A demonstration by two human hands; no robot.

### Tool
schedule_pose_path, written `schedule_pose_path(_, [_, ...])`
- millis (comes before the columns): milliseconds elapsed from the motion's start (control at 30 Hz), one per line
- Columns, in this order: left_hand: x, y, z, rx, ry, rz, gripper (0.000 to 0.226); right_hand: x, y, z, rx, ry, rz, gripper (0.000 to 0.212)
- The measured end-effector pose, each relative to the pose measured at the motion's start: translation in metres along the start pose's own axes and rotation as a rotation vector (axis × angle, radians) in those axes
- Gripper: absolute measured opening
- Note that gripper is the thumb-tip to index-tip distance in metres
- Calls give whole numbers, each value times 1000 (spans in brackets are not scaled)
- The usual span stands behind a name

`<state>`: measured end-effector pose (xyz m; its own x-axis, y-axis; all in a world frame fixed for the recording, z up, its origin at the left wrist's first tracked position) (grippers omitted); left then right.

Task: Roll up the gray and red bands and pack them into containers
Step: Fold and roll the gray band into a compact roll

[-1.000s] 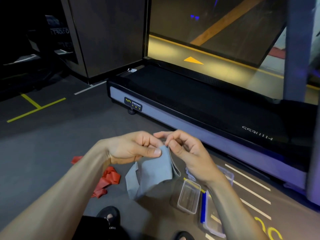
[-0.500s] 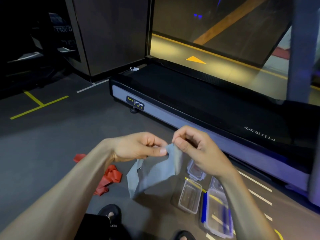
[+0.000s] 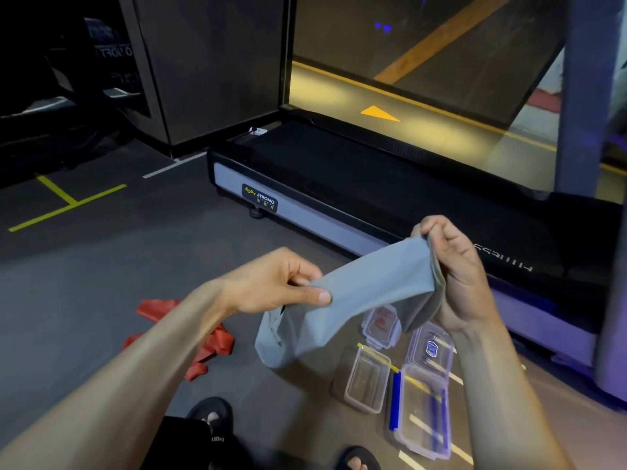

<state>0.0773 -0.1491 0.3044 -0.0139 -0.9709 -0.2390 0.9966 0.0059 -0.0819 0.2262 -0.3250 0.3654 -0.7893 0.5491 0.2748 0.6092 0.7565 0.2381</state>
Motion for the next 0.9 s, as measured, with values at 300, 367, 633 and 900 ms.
schedule_pose_path(300, [4, -6, 13, 7, -11, -37, 41, -11, -6, 1, 3, -14, 19, 13])
schedule_pose_path(367, [2, -7, 15, 13, -87, -54, 30, -12, -8, -1, 16, -33, 21, 13])
schedule_pose_path(633, [-8, -18, 34, 246, -742, -86, 40, 16, -10, 28, 78, -257, -99, 10])
schedule_pose_path(900, [3, -19, 54, 397, -1147, -316, 26, 54, -13, 37, 64, 130, -134, 10])
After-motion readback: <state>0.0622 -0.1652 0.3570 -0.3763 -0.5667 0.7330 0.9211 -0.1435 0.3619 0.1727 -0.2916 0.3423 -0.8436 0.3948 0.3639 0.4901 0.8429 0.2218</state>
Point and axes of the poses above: each hand's wrist, its own y-axis towards the middle knuckle, its own x-axis out of the palm, z = x × y, the point moved 5 cm from there along y, towards the middle knuckle, and after that the axes turned 3 degrees about -y, right-handed, at the moved point
